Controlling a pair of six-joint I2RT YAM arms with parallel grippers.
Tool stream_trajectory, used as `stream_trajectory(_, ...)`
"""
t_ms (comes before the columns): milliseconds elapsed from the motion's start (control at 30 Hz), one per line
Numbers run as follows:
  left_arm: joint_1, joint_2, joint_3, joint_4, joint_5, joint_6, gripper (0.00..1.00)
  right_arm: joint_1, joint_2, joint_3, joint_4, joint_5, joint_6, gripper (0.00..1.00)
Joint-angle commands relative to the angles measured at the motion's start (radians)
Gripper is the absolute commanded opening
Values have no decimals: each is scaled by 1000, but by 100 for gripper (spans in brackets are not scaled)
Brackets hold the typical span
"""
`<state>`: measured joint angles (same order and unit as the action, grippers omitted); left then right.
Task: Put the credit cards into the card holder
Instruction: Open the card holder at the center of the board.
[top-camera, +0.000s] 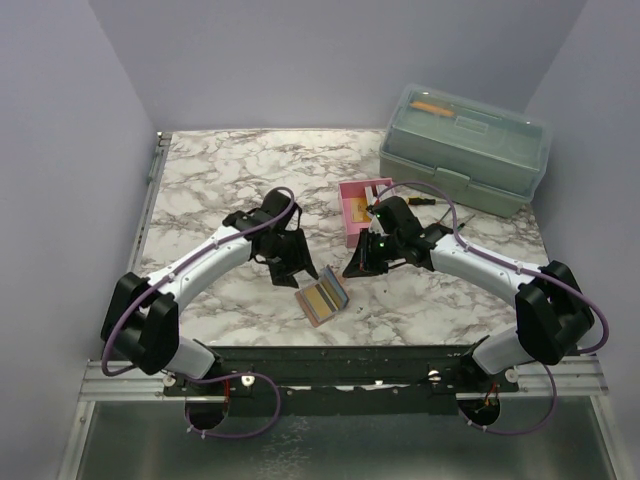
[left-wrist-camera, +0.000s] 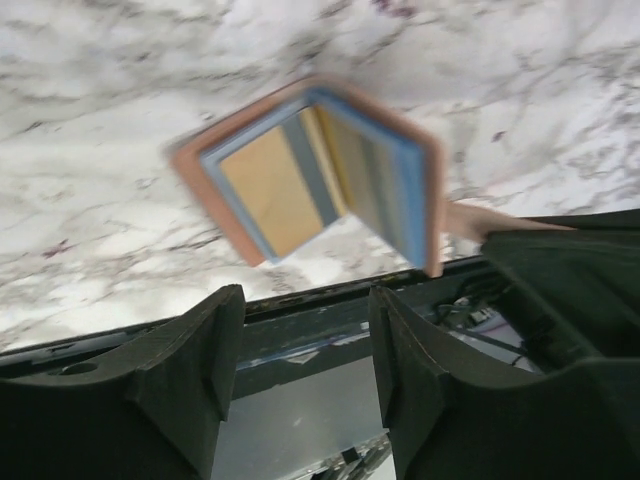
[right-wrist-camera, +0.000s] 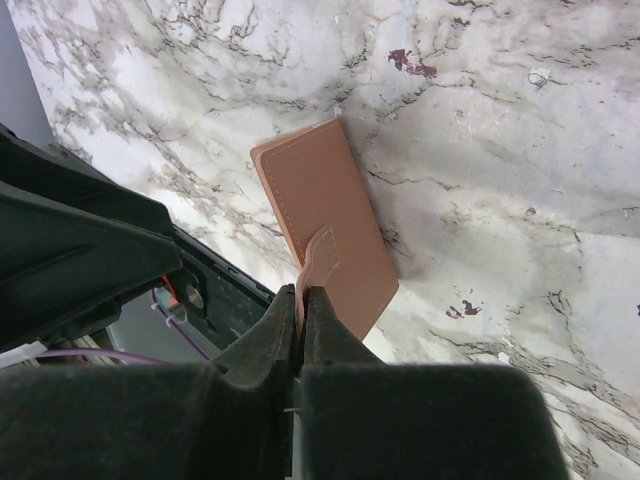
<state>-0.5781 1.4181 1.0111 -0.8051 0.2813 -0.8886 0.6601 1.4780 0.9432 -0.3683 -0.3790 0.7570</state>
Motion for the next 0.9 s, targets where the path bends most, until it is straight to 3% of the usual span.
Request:
stream_trajectory(0,-3,96,99,68,79,-43,57,2,-7,3,-17,5,-5,0)
stream_trajectory(333,-4,212,154,84,78,-19,45,3,-3,0,-12,3,-6,0)
stream_trajectory(867,-6,291,158,118,76,-5,50,3,9,9,-13,1,-16,0)
